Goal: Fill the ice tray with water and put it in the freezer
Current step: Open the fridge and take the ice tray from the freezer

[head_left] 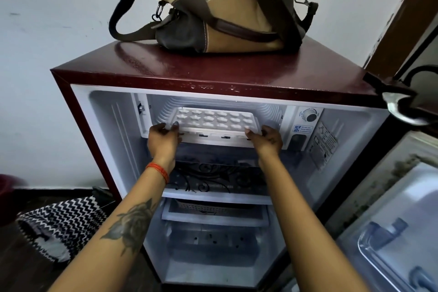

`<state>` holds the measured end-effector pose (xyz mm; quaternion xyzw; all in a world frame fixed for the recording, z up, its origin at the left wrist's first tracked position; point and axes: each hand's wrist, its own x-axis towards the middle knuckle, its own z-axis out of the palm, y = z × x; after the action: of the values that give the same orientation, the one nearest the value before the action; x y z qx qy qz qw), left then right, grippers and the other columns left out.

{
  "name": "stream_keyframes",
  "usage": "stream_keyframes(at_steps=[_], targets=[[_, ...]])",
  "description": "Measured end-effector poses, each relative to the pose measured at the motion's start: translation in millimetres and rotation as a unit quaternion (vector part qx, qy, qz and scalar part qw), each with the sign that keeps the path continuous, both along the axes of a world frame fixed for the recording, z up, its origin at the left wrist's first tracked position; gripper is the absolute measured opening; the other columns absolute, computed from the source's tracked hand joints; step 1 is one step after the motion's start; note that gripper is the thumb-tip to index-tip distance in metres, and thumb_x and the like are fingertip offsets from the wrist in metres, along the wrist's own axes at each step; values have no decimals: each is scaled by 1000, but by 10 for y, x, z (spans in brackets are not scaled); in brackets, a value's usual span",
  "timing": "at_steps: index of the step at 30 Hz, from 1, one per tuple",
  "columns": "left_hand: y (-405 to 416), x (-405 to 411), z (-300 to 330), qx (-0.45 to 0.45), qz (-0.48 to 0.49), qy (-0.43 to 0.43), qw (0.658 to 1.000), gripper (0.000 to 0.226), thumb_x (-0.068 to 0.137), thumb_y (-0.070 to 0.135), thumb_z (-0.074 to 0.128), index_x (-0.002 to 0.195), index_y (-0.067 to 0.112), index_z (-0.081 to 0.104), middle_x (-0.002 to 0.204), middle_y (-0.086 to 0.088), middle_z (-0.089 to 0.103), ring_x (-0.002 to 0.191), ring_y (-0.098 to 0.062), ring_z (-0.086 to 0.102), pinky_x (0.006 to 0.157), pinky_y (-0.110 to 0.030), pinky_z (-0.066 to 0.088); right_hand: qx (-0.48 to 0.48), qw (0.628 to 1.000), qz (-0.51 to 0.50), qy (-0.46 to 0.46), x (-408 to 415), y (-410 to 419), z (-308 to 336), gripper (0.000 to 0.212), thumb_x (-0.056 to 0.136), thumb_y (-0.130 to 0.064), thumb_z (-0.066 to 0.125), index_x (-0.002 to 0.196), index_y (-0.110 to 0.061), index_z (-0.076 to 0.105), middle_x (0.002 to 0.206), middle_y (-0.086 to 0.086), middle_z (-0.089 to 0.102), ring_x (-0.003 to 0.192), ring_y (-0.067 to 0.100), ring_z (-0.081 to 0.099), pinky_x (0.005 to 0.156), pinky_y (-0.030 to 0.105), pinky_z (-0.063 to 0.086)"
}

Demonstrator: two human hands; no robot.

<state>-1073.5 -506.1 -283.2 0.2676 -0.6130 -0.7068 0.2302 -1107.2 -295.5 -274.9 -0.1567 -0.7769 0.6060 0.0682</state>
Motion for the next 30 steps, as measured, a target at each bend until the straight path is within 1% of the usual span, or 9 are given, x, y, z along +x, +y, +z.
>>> stream_keyframes(at_steps=[4,6,9,12,15,17,25,27,30], targets=[[1,154,-32,-27,-1,-6,1000,55,68,39,70,109,5,59,100,-14,68,87,-28,68,85,-46,55,-83,997,0,-3,220,76,27,64,79,-19,76,134,-1,47,136,12,52,122,25,52,101,29,42],[15,225,-70,-35,-5,-13,999,65,60,47,69,107,3,59,94,-12,68,87,-30,68,84,-48,55,-124,992,-1,10,363,130,39,56,79,-11,75,129,-2,52,127,12,60,111,23,58,93,27,46],[115,417,-1,-36,-28,-14,999,55,70,38,70,107,-1,57,95,-18,67,74,-22,66,82,-48,56,-163,986,-3,25,559,227,46,43,79,-2,72,120,-3,60,113,10,67,95,20,63,86,27,50],[265,608,72,-15,-23,-3,1000,33,82,21,69,104,5,49,96,-10,63,80,-20,64,82,-39,55,-195,980,0,37,737,326,19,42,76,2,72,116,-5,62,109,12,68,95,24,66,83,30,55],[361,770,90,-16,-24,-2,1000,31,85,17,66,103,12,41,102,-4,56,77,-10,60,78,-33,53,-220,975,-11,42,958,381,6,43,77,6,69,119,-1,58,106,13,67,88,22,64,64,15,54],[373,856,97,-7,-36,5,999,31,86,15,65,105,11,41,107,-7,55,76,-7,58,81,-33,53,-218,975,-16,42,1110,403,7,43,78,6,69,119,0,58,104,15,67,80,18,62,56,12,51],[360,1321,63,33,-95,15,995,34,88,8,61,119,1,47,117,-13,62,102,-23,63,86,-35,53,-209,976,-43,42,1865,404,9,48,79,7,68,124,1,52,104,15,66,86,22,64,58,13,53],[334,1468,59,35,-109,15,993,37,89,6,59,123,-2,49,117,-14,63,101,-23,63,84,-32,52,-208,976,-45,43,2099,375,35,45,79,8,67,121,1,54,99,12,66,79,16,64,56,12,51],[293,1780,66,29,-133,25,990,29,90,3,56,118,-1,53,111,-14,63,96,-21,62,77,-27,53,-217,973,-57,46,2535,306,89,39,79,11,66,113,-6,57,85,1,66,71,8,62,54,11,49]])
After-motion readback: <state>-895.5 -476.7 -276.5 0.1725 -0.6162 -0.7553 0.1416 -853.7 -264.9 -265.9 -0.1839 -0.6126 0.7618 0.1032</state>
